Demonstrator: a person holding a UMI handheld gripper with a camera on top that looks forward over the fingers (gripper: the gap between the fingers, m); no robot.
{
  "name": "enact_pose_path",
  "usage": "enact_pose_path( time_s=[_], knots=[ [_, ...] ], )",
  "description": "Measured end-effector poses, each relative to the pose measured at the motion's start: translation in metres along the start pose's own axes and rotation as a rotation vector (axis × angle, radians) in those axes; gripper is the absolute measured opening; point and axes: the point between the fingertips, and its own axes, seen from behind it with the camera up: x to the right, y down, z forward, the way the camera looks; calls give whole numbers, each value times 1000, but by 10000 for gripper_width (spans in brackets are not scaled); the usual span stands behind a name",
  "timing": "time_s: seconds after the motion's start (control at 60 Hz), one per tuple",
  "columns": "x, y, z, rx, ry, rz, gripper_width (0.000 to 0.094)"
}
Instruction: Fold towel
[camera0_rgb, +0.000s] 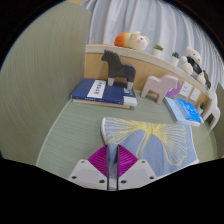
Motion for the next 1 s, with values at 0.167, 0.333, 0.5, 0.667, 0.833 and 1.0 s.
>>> enact_pose_path(
  time_s=[0.167, 0.333, 0.5, 0.667, 0.833, 1.0],
  knots=[
    [-1, -1, 0, -53, -39, 55, 50],
    [65, -54, -41, 36, -14, 107, 50],
    [178, -83, -72, 96, 59, 93, 54],
    [258, -34, -41, 35, 30, 77, 254],
    [293, 27, -20, -68, 12, -35, 594],
    [289, 1, -60, 14, -39, 4, 705]
  ],
)
